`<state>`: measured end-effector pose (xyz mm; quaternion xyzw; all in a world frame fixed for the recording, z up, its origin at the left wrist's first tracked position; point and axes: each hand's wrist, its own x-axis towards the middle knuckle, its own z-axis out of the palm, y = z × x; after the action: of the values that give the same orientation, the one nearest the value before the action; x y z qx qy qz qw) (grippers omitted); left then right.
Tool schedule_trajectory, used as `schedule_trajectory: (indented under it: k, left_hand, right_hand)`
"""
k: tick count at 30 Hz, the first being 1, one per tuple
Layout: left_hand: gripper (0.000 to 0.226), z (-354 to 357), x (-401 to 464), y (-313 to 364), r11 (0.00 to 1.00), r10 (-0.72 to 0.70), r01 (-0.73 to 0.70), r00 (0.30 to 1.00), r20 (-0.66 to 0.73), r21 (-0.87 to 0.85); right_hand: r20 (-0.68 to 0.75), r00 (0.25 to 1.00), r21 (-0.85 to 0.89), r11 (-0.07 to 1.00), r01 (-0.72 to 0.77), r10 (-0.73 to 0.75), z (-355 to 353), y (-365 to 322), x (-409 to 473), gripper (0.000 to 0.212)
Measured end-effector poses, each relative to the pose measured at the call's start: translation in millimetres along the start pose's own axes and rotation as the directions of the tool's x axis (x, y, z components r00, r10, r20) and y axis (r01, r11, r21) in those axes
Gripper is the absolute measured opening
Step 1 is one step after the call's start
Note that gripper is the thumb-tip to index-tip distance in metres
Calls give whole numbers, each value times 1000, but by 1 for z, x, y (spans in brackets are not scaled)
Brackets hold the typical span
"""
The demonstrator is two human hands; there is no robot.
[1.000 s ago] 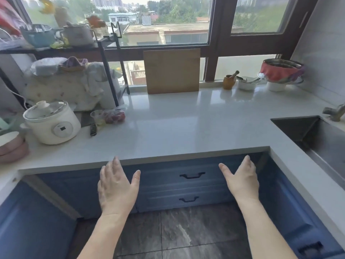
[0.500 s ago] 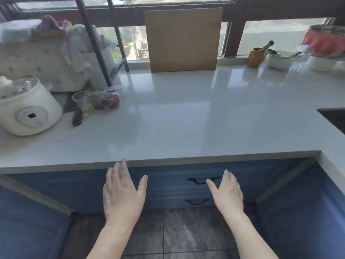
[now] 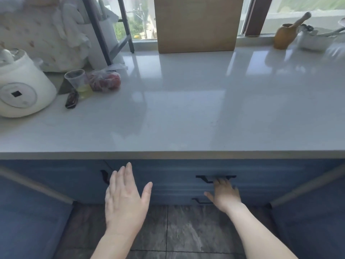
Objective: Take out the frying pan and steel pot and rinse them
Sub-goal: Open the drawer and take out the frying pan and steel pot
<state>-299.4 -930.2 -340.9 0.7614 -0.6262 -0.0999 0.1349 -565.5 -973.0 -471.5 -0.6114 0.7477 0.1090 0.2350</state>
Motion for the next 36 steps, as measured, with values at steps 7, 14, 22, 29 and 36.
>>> schedule_trajectory:
  k: [7, 14, 22, 29, 36]
  left_hand:
    - [79, 23, 10, 2, 999, 30, -30, 999, 11, 39]
    - [77, 36, 8, 7, 994, 63, -65, 998, 25, 88]
    - [68, 47, 9, 2, 976, 166, -166, 986, 12, 141]
    - [68, 49, 17, -3, 965, 199, -201, 980, 27, 169]
    - [66, 50, 21, -6, 970, 186, -189, 982, 30, 152]
  right_hand:
    - [-65, 997, 56, 998, -30, 34, 7, -3, 8, 77]
    - [-75, 997, 47, 999, 3, 0, 22, 3, -16, 78]
    - [-6, 999, -20, 999, 35, -35, 12, 7, -17, 80]
    - [24, 999, -31, 999, 38, -38, 12, 7, -17, 84]
    - [33, 999, -31, 999, 25, -24, 9, 5, -18, 83]
